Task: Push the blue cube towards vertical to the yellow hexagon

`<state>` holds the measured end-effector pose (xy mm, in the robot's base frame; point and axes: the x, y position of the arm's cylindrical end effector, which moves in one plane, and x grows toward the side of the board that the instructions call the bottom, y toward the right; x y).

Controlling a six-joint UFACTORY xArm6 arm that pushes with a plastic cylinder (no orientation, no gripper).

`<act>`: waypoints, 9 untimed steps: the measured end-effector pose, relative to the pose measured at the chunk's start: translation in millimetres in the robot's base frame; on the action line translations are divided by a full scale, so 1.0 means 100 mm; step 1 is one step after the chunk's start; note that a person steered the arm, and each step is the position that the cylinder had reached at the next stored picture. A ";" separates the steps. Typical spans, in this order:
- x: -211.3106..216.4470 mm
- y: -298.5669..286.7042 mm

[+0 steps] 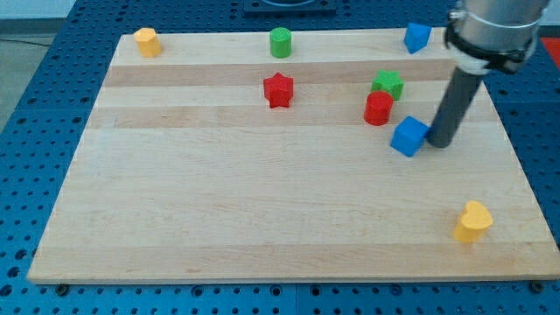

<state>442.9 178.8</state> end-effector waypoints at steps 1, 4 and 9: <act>0.00 -0.54; -0.53 -2.29; -0.95 -3.40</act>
<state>348.0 -161.6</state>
